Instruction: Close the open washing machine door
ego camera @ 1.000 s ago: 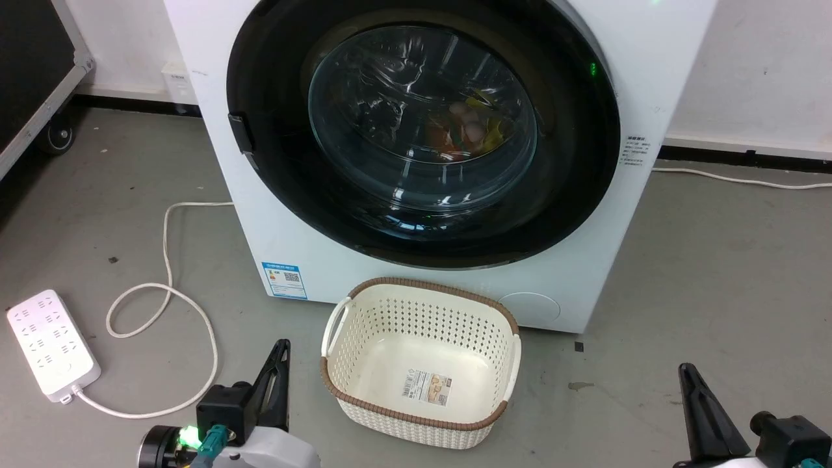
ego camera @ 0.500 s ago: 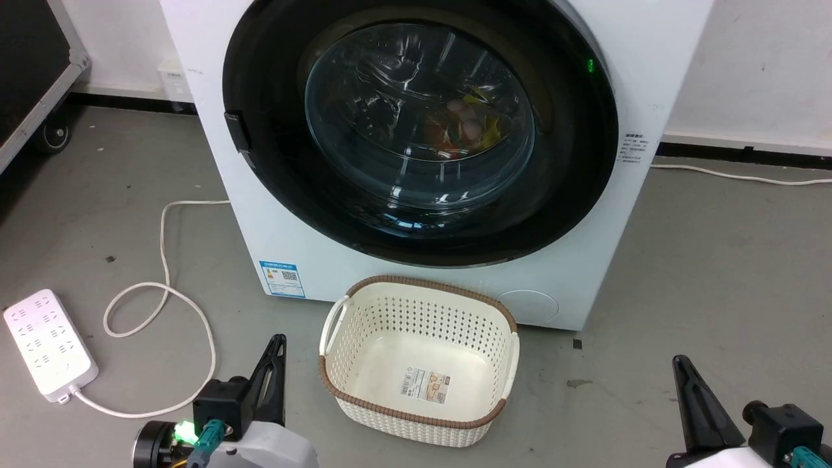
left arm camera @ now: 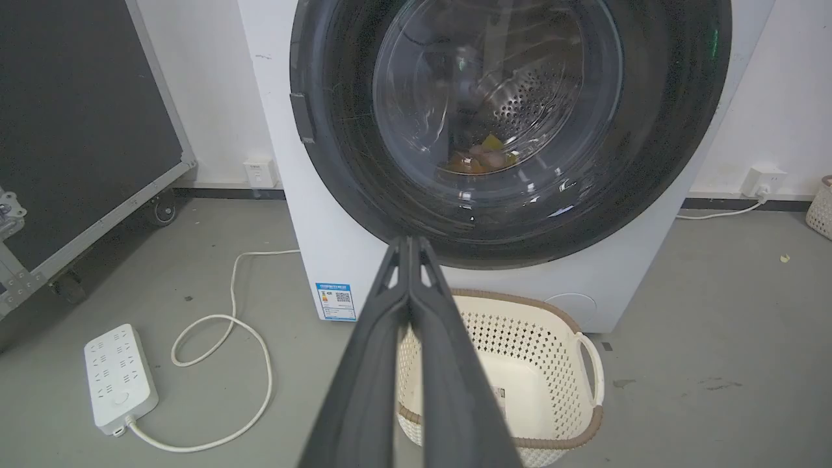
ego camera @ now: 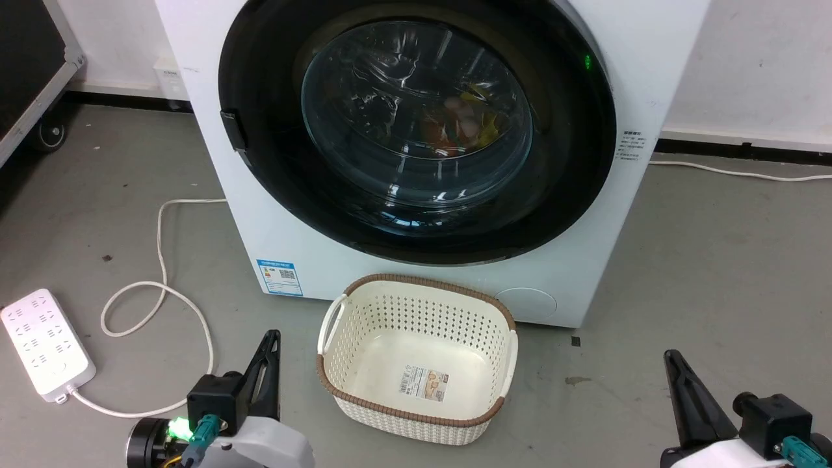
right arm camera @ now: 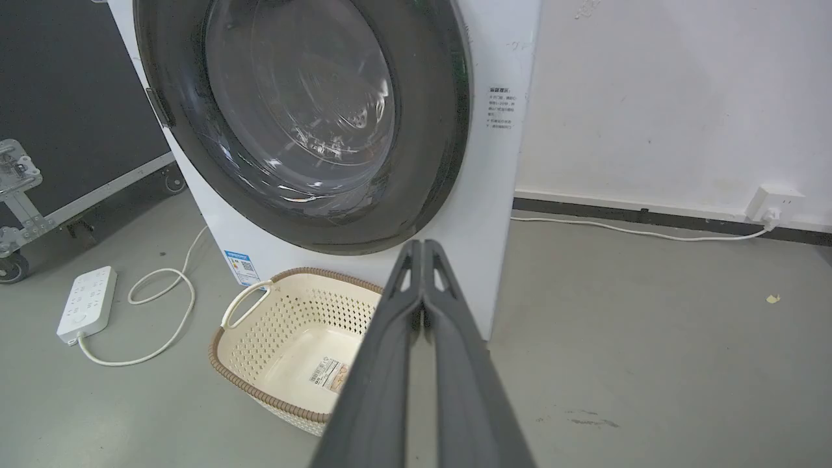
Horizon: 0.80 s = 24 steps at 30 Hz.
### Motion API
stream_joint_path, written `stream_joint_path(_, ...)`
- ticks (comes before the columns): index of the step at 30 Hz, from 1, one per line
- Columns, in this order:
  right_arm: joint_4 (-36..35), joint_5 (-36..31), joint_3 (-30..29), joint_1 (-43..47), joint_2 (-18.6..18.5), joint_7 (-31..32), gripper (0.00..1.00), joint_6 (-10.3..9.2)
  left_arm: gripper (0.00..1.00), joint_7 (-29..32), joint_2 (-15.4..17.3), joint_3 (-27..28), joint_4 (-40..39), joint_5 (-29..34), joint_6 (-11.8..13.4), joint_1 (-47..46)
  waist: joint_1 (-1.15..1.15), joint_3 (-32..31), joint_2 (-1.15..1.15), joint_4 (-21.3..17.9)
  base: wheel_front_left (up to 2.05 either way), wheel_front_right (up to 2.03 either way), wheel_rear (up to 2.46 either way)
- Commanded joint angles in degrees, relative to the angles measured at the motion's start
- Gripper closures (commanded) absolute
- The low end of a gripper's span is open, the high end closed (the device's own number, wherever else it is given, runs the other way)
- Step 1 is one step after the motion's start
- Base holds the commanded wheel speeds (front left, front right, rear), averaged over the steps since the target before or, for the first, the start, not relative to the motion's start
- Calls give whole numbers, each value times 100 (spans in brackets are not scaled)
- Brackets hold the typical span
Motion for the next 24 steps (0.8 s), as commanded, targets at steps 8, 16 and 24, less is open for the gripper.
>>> stream_joint_path(8,-68,-108,45,-144,28,97,100,-2,100,86,-63,109,-101,120,-43,50,0,16,0,-14,0,0,0)
stream_joint_path(16,-95,-177,76,-194,31,187,100,-2,100,167,-97,188,-173,188,-65,56,0,33,0,-30,0,0,0)
stream_joint_path(24,-122,-247,108,-245,34,278,100,-2,100,248,-132,267,-246,257,-86,62,0,50,0,-45,0,0,0)
